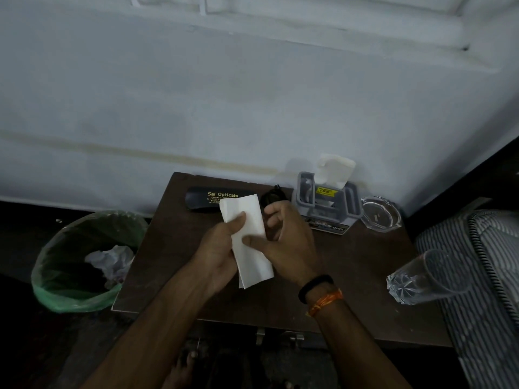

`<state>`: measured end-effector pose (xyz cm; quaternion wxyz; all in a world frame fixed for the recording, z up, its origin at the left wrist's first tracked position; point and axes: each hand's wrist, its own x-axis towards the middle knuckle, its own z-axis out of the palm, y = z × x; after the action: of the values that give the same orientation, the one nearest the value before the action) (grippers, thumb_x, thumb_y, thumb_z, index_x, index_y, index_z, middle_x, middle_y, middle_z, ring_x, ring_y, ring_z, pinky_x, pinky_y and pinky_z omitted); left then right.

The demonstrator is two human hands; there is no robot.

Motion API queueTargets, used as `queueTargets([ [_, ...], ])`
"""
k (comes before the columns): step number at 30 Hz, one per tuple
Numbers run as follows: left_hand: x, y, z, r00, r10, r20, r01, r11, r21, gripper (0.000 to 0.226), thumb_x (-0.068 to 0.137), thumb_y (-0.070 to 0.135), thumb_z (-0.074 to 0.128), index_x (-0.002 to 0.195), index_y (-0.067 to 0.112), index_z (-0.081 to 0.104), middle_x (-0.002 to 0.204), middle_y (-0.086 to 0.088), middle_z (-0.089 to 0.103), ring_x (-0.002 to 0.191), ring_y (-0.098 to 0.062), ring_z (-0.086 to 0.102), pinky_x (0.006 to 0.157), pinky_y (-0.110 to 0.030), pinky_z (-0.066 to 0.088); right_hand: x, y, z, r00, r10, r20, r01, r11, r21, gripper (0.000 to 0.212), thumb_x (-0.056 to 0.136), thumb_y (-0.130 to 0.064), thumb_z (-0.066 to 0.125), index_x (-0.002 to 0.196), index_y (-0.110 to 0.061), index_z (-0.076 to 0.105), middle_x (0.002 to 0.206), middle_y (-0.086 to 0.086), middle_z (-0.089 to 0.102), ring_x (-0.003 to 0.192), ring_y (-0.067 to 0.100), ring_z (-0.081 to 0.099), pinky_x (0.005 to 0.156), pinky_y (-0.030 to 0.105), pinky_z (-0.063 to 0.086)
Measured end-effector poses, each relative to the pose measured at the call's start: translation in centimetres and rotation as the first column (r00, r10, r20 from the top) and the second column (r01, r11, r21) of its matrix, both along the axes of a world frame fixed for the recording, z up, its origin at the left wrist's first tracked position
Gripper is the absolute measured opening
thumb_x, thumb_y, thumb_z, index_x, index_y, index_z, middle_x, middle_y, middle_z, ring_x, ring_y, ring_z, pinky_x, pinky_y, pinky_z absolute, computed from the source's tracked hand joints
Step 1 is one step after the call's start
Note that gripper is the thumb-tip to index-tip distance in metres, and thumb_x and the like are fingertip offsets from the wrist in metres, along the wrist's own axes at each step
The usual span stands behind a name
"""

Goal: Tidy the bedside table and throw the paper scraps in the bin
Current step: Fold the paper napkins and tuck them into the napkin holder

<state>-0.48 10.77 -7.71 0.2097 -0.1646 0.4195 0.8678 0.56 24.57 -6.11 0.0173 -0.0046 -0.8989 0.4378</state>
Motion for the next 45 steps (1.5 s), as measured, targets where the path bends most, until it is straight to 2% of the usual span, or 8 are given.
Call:
queueTargets([
  [6,-0.3,-0.3,-0.4,0.995,-0.074,-0.070,0.068,0.994,-0.088,0.032,0.093,0.035,0.055,0.092,0.013,0.079,0.090,-0.009,0.078,0.080,-0.022,0.076,0.062,-0.035,0.061,0.0,0.8,-0.2,0.945,0.159,0.285,-0.043,0.927,-0.374,0.030,0.075,-0.021,0.082,0.103,-0.015,0.072,0.102,-0.001,0.075,0.091,0.014,0.071,0.073,0.030,0.058],
  [10,-0.4,-0.9,-0.2,0.970,-0.173,-0.169,0.112,0.941,-0.319,0.045,0.079,0.035,0.070,0.117,0.012,0.068,0.111,-0.009,0.074,0.105,-0.030,0.070,0.086,-0.047,0.057,-0.3,1.8,0.3,0.966,0.124,0.228,0.008,0.863,-0.506,0.021,0.078,-0.016,0.081,0.096,-0.008,0.074,0.073,-0.010,0.073,0.055,-0.004,0.064,0.046,0.011,0.045],
  [13,-0.3,-1.1,-0.1,0.959,-0.169,-0.227,0.058,0.901,-0.429,0.026,0.082,0.020,0.073,0.105,0.008,0.073,0.109,-0.007,0.075,0.105,-0.028,0.069,0.092,-0.050,0.055,-0.6,2.9,0.3,0.971,0.052,0.235,0.062,0.888,-0.456,0.019,0.079,-0.019,0.080,0.094,-0.010,0.073,0.070,-0.008,0.071,0.048,-0.001,0.059,0.042,0.014,0.042],
  [20,-0.1,-0.5,-0.1,0.891,-0.262,-0.372,-0.041,0.768,-0.639,0.012,0.087,0.020,0.070,0.092,0.011,0.076,0.092,0.001,0.077,0.086,-0.012,0.072,0.066,-0.025,0.053,-0.9,4.4,0.2,0.970,0.074,0.231,0.005,0.945,-0.326,0.017,0.084,-0.020,0.074,0.091,-0.033,0.066,0.074,-0.002,0.072,0.050,0.004,0.059,0.044,0.019,0.046],
  [26,-0.7,-0.2,-0.1,0.870,-0.262,-0.417,-0.089,0.749,-0.656,0.008,0.090,0.017,0.067,0.090,0.014,0.075,0.094,0.000,0.076,0.086,-0.013,0.071,0.066,-0.024,0.053,-1.2,5.6,0.5,0.971,0.083,0.223,-0.024,0.967,-0.255,0.015,0.084,-0.018,0.075,0.098,-0.016,0.070,0.079,0.014,0.073,0.051,0.009,0.059,0.044,0.022,0.048],
  [32,-0.7,0.2,0.0,0.819,-0.293,-0.494,-0.191,0.672,-0.716,0.007,0.089,0.020,0.068,0.083,0.019,0.072,0.089,0.005,0.075,0.079,-0.005,0.070,0.061,-0.017,0.052,-1.4,6.8,0.7,0.970,0.087,0.226,-0.043,0.981,-0.190,0.010,0.084,-0.017,0.074,0.090,-0.010,0.070,0.080,0.003,0.072,0.060,0.006,0.064,0.050,0.018,0.052],
  [40,-3.1,2.9,3.3,0.697,-0.409,-0.589,-0.274,0.608,-0.746,0.018,0.087,0.021,0.073,0.072,0.010,0.071,0.064,0.000,0.071,0.059,-0.004,0.067,0.056,-0.017,0.049,-2.5,8.6,1.8,0.979,-0.195,-0.055,0.176,0.952,-0.249,0.008,0.082,-0.013,0.075,0.087,-0.009,0.071,0.083,0.006,0.074,0.073,0.017,0.071,0.059,0.030,0.059],
  [45,-6.8,6.9,6.3,0.599,-0.519,-0.610,-0.272,0.584,-0.765,0.029,0.084,0.020,0.076,0.068,0.000,0.062,0.066,-0.022,0.066,0.057,-0.027,0.066,0.052,-0.030,0.049,-3.0,10.8,2.7,0.869,-0.425,-0.252,0.339,0.884,-0.323,0.009,0.082,-0.015,0.076,0.081,-0.013,0.067,0.076,-0.001,0.072,0.072,0.012,0.069,0.065,0.023,0.055],
])
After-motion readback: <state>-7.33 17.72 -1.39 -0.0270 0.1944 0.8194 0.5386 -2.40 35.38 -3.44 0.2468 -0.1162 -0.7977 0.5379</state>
